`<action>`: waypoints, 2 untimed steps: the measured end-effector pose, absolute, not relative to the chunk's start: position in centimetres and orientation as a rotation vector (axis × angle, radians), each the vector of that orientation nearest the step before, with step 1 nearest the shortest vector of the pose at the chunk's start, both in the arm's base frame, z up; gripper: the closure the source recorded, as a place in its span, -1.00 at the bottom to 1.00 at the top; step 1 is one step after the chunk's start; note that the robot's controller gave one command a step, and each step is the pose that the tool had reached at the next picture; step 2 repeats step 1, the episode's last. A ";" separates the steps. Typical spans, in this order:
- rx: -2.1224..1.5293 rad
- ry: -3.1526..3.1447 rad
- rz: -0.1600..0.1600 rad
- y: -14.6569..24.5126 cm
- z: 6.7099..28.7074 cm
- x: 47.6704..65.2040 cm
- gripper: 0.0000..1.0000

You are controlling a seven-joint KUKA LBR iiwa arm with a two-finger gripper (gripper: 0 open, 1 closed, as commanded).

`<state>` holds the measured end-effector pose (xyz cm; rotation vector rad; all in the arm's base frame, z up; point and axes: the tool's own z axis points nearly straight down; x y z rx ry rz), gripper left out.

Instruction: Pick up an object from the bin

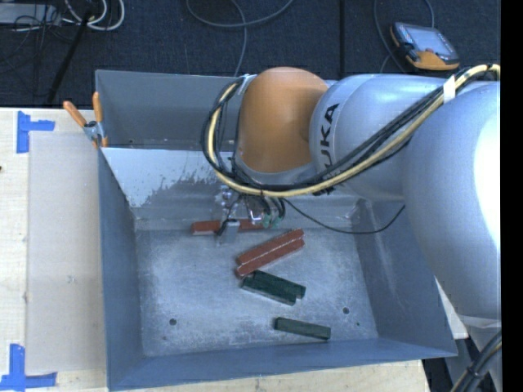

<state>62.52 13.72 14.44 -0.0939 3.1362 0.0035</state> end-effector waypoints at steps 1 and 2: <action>-0.092 3.134 0.004 13.7 19.4 62.7 1.00; -0.092 3.134 0.004 13.7 19.4 62.7 1.00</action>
Offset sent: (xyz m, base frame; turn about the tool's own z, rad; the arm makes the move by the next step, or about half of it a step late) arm 0.0000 0.0001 0.0463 0.0000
